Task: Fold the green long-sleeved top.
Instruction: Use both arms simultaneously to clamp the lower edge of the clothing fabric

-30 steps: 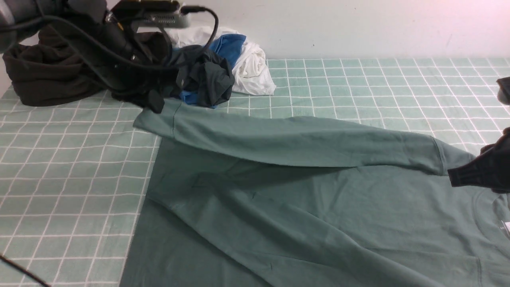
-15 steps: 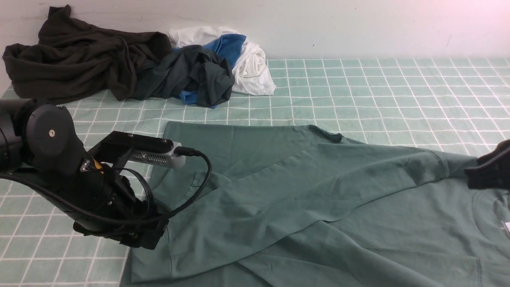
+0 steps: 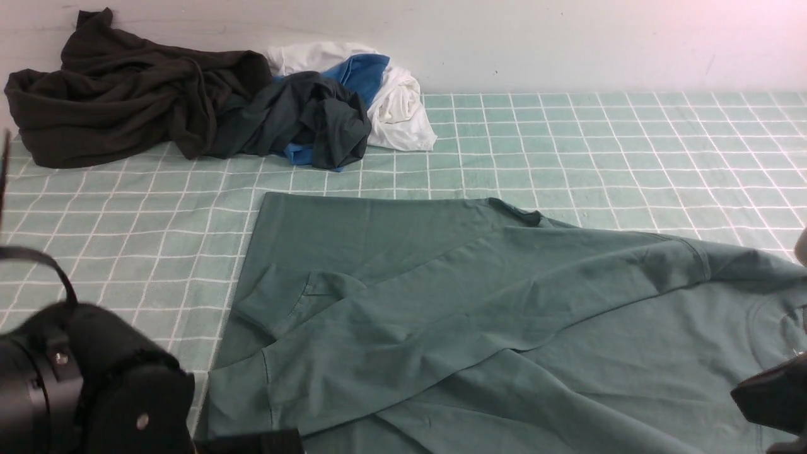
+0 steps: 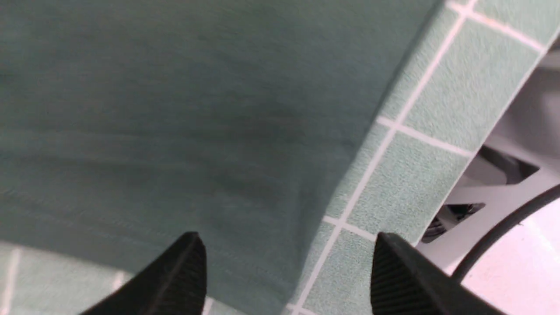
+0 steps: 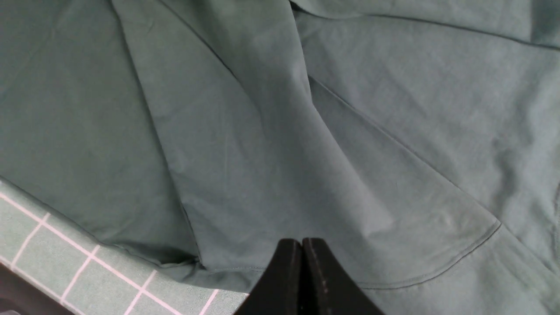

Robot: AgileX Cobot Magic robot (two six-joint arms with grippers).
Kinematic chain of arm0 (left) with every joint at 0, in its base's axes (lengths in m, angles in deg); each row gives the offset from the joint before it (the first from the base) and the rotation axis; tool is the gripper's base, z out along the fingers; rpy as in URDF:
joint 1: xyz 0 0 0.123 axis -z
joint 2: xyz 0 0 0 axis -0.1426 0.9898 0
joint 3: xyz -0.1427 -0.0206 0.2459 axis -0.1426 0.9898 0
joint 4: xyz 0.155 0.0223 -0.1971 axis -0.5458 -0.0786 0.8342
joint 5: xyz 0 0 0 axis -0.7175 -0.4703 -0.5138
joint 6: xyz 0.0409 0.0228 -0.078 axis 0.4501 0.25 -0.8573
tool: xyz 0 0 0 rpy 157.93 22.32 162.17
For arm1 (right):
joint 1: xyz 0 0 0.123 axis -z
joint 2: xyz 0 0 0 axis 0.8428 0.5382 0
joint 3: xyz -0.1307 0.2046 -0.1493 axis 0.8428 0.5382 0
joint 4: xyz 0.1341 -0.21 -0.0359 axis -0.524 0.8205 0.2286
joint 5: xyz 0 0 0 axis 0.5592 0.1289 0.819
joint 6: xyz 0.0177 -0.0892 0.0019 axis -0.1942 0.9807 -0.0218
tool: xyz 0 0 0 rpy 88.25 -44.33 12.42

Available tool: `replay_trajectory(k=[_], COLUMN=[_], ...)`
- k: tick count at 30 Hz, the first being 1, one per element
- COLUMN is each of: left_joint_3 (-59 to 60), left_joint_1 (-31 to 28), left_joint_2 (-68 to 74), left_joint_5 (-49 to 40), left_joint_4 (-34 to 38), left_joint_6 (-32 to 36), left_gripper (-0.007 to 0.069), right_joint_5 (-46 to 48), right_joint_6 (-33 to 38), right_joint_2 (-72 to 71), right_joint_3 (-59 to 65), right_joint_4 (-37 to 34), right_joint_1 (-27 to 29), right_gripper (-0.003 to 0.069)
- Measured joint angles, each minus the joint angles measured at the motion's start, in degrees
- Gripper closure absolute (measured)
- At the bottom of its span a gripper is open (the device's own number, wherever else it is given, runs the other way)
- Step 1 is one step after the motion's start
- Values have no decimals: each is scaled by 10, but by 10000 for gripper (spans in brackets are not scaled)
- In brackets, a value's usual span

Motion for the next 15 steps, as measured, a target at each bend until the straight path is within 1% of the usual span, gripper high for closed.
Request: replay_trajectory(k=[1,2,3,6,8,12,15], left_joint_3=[22,29,48,78,86,90,90], left_joint_1=[12,13,20,24,26,26,26], left_joint_2=[0,0,0,0,-1,-1,3], left_joint_5=[25,32,56,107,136,157,157], left_joint_4=[-1,-1,-1,-12,-26,-54,-71], left_joint_6=[22,25,43,57,55,39,19], left_gripper=[165,165,164,166,166,167,197], right_joint_5=[0,0,0,0,0,0,0], right_joint_6=[0,0,0,3,9,20,26], right_joint_2=[0,0,0,0,0,0,0], right_joint_3=[0,0,0,0,0,0,0], right_joint_4=[-1,-1,-1,-2,-2,-2,-2], right_joint_1=[0,0,0,-1,-1,-1,-1], right_gripper=[673,673,673,673,673,673,673])
